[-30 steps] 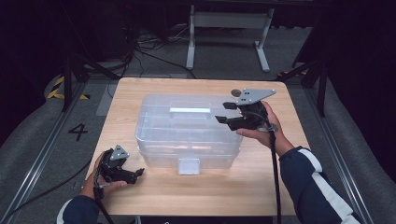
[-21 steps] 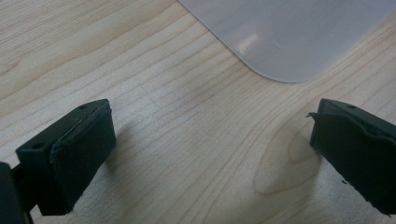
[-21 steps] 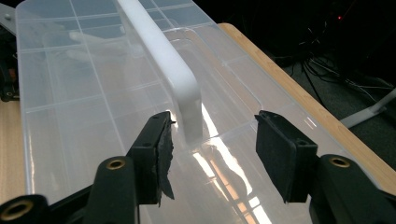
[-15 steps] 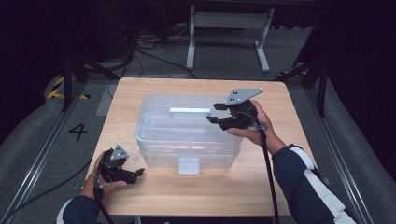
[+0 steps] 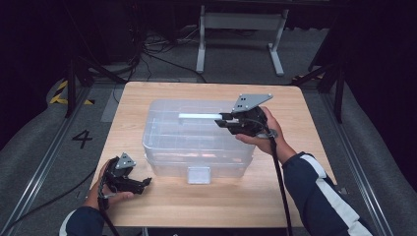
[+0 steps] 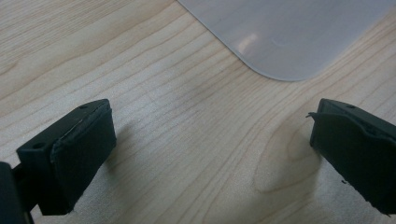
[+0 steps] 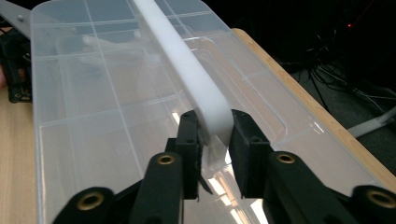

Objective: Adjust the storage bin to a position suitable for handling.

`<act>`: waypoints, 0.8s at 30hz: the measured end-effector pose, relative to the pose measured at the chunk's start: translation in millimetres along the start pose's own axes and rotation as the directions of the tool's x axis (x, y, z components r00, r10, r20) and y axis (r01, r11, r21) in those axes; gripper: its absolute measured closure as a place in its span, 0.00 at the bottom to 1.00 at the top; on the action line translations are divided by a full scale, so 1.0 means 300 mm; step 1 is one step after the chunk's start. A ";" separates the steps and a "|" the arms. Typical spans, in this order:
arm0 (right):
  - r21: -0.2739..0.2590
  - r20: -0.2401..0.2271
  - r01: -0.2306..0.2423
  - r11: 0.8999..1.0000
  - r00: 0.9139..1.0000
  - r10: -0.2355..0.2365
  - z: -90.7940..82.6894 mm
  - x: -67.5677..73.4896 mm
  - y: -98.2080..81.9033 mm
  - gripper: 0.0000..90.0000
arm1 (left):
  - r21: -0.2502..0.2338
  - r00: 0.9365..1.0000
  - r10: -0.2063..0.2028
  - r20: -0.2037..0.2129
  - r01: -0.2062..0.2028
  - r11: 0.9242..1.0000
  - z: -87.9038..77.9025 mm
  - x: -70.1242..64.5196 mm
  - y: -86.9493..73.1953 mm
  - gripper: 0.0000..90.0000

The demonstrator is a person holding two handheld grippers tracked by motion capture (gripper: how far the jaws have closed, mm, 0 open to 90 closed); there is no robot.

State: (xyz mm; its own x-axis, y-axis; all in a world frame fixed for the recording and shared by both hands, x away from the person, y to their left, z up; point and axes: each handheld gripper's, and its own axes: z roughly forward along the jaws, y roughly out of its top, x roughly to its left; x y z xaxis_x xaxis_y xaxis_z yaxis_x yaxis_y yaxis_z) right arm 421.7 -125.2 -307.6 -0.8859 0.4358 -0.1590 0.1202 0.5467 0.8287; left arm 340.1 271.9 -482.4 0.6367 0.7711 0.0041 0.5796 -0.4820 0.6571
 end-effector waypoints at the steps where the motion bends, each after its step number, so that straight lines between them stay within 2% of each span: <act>1: 0.001 0.005 0.004 1.000 1.000 -0.004 0.000 0.002 0.002 0.85 | 0.000 1.000 0.000 -0.001 0.000 1.000 0.000 0.000 0.000 0.01; 4: 0.001 0.009 0.005 1.000 1.000 -0.005 0.000 0.003 0.002 0.85 | 0.000 1.000 0.000 0.000 0.000 1.000 0.000 0.000 0.000 0.01; 6: -0.001 0.013 0.008 1.000 1.000 -0.008 0.000 0.005 0.003 0.85 | 0.002 1.000 -0.023 0.008 0.023 1.000 0.000 -0.006 -0.002 0.01; 8: 0.000 0.020 0.013 1.000 1.000 -0.013 -0.001 0.008 0.004 0.85 | 0.001 1.000 -0.001 -0.008 0.001 1.000 -0.003 -0.002 0.000 0.01; 9: 0.000 0.022 0.015 1.000 1.000 -0.015 -0.001 0.009 0.004 0.85 | 0.006 1.000 -0.017 0.002 0.017 1.000 -0.003 -0.006 -0.001 0.02; 13: 0.003 0.023 0.015 1.000 1.000 -0.015 -0.001 0.010 0.005 0.85 | 0.011 1.000 -0.006 -0.005 0.006 1.000 -0.010 -0.005 0.002 0.06; 15: 0.005 0.023 0.017 1.000 1.000 -0.017 -0.001 0.009 0.006 0.85 | 0.010 1.000 -0.013 -0.007 0.014 1.000 -0.014 -0.007 0.002 0.09; 18: 0.009 0.023 0.016 1.000 1.000 -0.016 -0.001 0.008 0.010 0.85 | 0.006 1.000 -0.022 -0.006 0.022 1.000 -0.024 -0.012 0.002 0.20; 20: 0.013 0.017 0.018 1.000 1.000 -0.018 -0.002 0.005 0.013 0.85 | 0.007 1.000 -0.009 0.000 0.009 1.000 -0.031 -0.016 0.002 0.25; 21: 0.014 0.016 0.019 1.000 1.000 -0.019 -0.002 0.003 0.015 0.85 | 0.008 1.000 0.006 -0.014 -0.006 1.000 -0.035 -0.017 0.002 0.28; 24: 0.012 0.013 0.013 1.000 1.000 -0.013 -0.003 -0.005 0.021 0.85 | -0.004 1.000 -0.010 -0.019 0.010 1.000 -0.054 -0.026 0.000 0.30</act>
State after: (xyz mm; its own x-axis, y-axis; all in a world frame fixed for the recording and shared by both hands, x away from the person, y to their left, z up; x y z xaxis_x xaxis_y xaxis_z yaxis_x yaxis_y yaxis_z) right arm 423.2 -123.0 -301.5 -0.8813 0.4382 -0.1766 0.1146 0.5610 0.8198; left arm 327.0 272.6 -470.3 0.6212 0.7836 0.0113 0.5842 -0.4727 0.6597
